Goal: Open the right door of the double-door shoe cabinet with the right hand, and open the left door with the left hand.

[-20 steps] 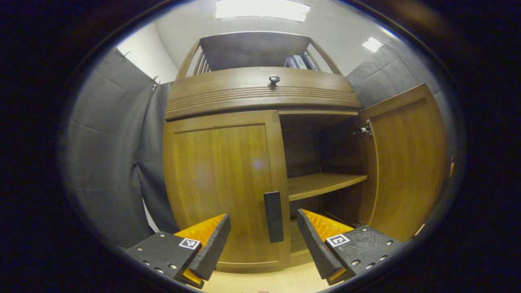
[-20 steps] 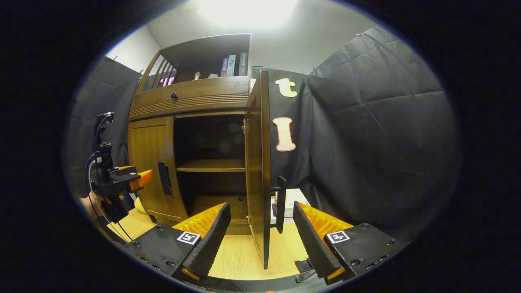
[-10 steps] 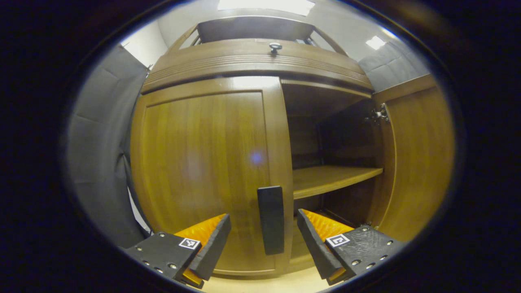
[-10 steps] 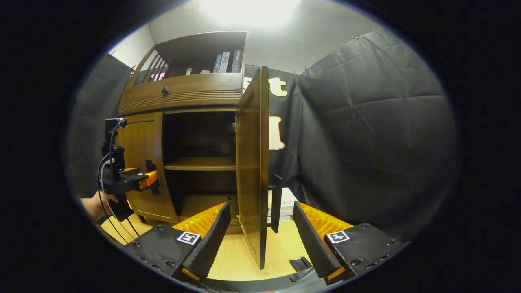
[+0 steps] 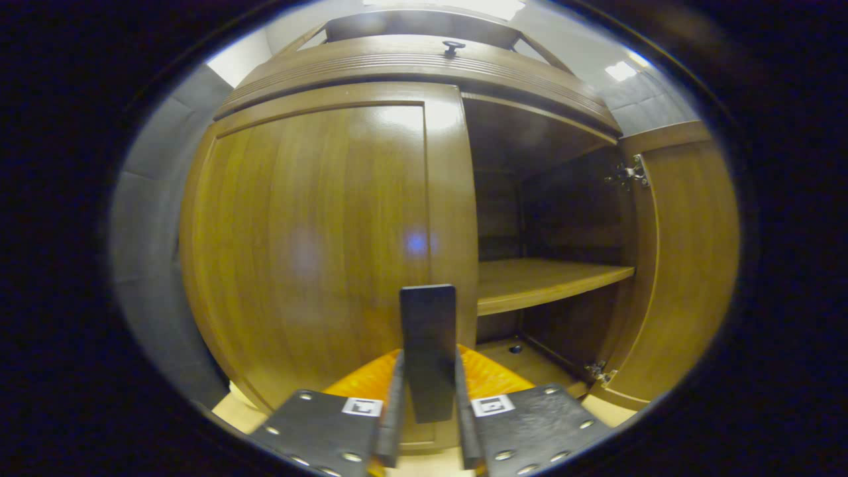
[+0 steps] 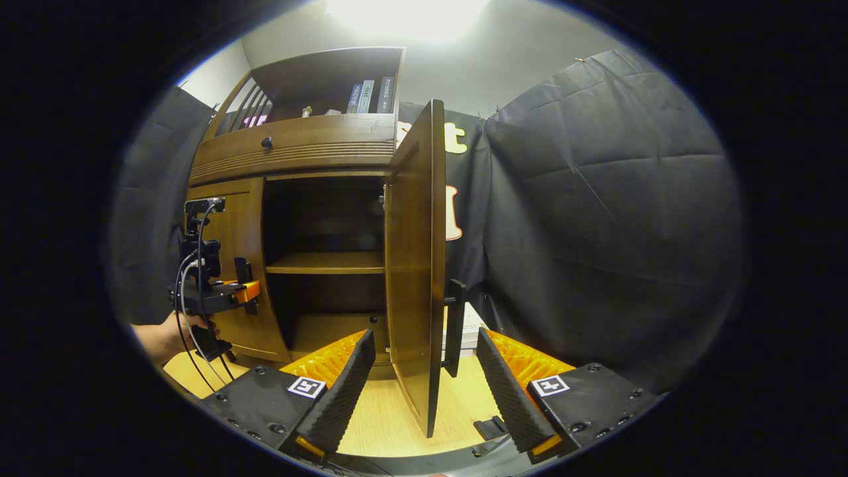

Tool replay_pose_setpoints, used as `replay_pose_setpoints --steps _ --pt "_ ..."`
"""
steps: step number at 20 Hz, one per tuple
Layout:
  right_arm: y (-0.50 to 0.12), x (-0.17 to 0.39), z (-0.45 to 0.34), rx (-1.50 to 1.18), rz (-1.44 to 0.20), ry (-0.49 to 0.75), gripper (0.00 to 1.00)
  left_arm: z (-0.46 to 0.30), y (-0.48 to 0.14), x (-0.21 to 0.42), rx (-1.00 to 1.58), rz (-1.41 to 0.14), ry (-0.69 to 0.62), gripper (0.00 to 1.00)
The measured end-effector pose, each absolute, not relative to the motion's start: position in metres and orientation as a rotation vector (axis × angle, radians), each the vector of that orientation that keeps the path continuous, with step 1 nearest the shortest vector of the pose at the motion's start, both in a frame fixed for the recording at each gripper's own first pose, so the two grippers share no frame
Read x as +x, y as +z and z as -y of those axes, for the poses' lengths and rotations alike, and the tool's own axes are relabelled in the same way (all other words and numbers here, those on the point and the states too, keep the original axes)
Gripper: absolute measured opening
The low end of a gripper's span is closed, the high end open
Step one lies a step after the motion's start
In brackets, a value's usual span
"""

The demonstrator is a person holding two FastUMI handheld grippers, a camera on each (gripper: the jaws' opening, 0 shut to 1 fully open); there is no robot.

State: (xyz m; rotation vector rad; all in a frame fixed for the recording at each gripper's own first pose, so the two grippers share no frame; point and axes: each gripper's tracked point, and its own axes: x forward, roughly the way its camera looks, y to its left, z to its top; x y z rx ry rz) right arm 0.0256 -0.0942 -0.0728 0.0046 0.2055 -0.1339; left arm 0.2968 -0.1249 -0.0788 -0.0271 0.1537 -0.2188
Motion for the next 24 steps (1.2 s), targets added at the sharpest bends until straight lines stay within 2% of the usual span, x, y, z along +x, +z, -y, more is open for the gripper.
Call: replay_pose_setpoints --steps 1,3,4,5,6,7,8,9,10,11,12,13,19,20,21,23,24 --pt "-0.073 0.026 0.094 0.004 -0.205 -0.129 0.97 0.124 -0.08 0.293 -0.021 -0.155 -0.212 0.33" --pt "-0.072 0.025 0.095 0.006 -0.204 -0.116 0.97 0.123 -0.081 0.29 -0.039 -0.174 -0.208 0.31" --pt "-0.072 0.025 0.095 0.007 -0.202 -0.109 0.92 0.122 -0.08 0.292 -0.046 -0.181 -0.208 0.27" --pt "-0.072 0.024 0.096 0.007 -0.199 -0.103 0.97 0.122 -0.081 0.288 -0.047 -0.183 -0.213 0.22" --pt "-0.07 0.023 0.097 0.01 -0.196 -0.096 0.92 0.12 -0.078 0.284 -0.054 -0.182 -0.218 0.19" --pt "-0.069 0.022 0.097 0.016 -0.192 -0.085 0.92 0.118 -0.077 0.276 -0.061 -0.177 -0.224 0.22" --pt "-0.07 0.022 0.098 0.021 -0.191 -0.074 0.97 0.116 -0.076 0.268 -0.064 -0.176 -0.226 0.22" --pt "-0.069 0.021 0.098 0.025 -0.19 -0.062 0.97 0.113 -0.077 0.259 -0.061 -0.173 -0.225 0.2" --pt "-0.069 0.021 0.098 0.027 -0.187 -0.049 0.97 0.109 -0.076 0.25 -0.056 -0.172 -0.218 0.22" --pt "-0.067 0.02 0.097 0.029 -0.184 -0.034 0.97 0.105 -0.075 0.242 -0.052 -0.172 -0.21 0.19" --pt "-0.067 0.02 0.096 0.029 -0.18 -0.016 0.92 0.101 -0.074 0.234 -0.054 -0.175 -0.199 0.22" --pt "-0.067 0.02 0.094 0.027 -0.179 0.004 0.92 0.099 -0.071 0.229 -0.059 -0.178 -0.189 0.19" --pt "-0.064 0.011 0.086 0.027 -0.163 0.113 0.92 0.069 -0.068 0.182 -0.061 -0.193 -0.115 0.22" --pt "-0.063 0.01 0.085 0.031 -0.16 0.132 0.97 0.063 -0.067 0.175 -0.059 -0.192 -0.099 0.22" --pt "-0.063 0.008 0.083 0.036 -0.159 0.151 0.92 0.058 -0.066 0.167 -0.056 -0.191 -0.082 0.22" --pt "-0.063 0.005 0.081 0.037 -0.156 0.189 0.92 0.045 -0.065 0.155 -0.05 -0.192 -0.052 0.22" --pt "-0.064 0.002 0.078 0.036 -0.158 0.21 0.97 0.04 -0.064 0.149 -0.045 -0.195 -0.043 0.22"
